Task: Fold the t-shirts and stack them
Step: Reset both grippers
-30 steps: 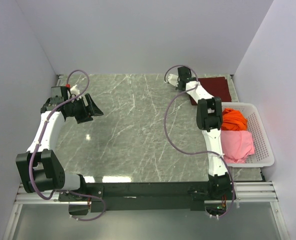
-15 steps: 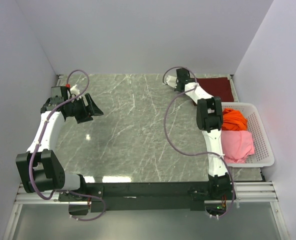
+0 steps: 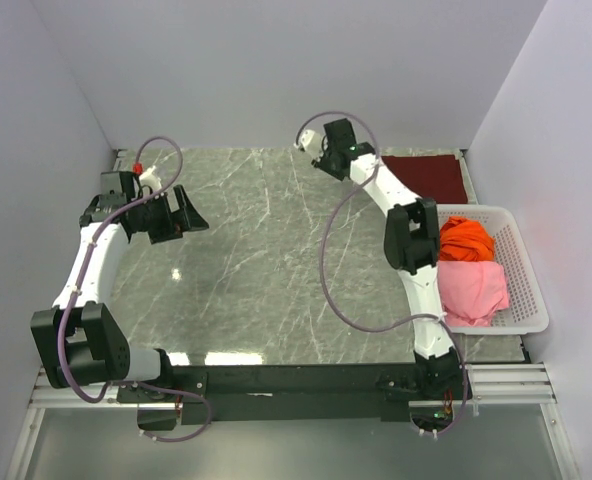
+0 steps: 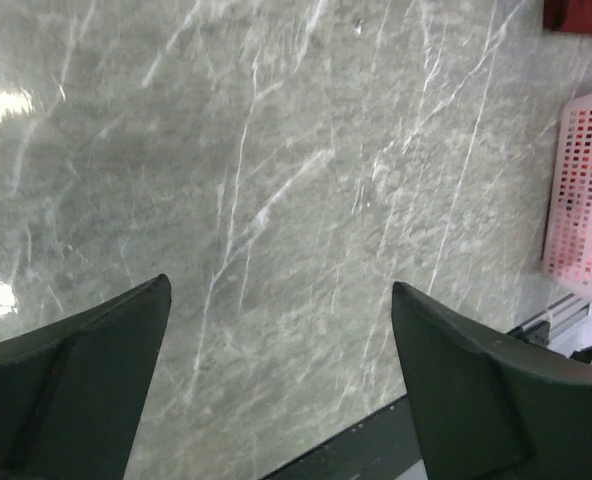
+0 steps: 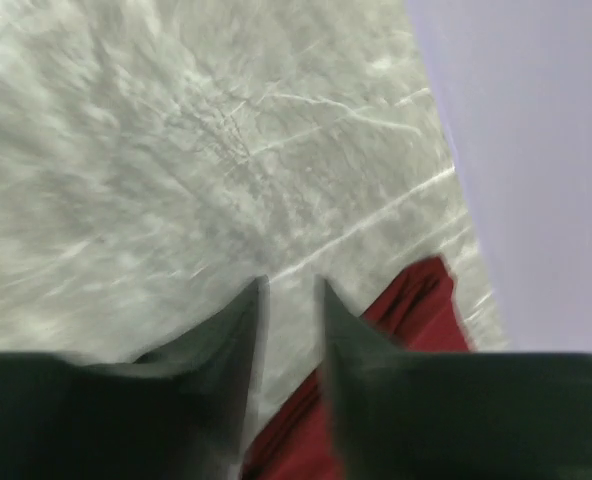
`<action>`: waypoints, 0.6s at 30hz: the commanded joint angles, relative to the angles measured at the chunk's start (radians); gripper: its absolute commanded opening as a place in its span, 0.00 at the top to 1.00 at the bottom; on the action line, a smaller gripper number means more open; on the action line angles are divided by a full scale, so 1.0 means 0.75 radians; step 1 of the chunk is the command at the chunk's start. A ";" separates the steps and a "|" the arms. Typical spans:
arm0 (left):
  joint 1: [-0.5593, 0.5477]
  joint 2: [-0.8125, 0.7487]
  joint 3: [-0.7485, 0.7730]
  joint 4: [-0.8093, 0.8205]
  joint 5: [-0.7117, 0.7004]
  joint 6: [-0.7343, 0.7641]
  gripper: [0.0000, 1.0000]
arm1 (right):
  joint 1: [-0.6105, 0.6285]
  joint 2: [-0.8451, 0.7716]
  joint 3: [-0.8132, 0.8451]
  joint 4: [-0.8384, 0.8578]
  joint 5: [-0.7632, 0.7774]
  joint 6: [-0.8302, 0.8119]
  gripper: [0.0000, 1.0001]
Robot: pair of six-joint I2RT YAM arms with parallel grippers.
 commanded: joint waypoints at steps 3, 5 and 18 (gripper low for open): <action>0.005 -0.030 0.148 0.107 0.012 0.171 0.01 | -0.029 -0.417 -0.018 -0.148 -0.230 0.468 0.47; 0.001 0.031 0.240 0.112 0.006 0.224 0.01 | -0.031 -0.572 -0.132 -0.150 -0.312 0.640 0.28; -0.337 0.130 0.278 0.154 -0.207 0.345 0.01 | -0.111 -1.470 -1.212 -0.022 -0.592 1.070 0.11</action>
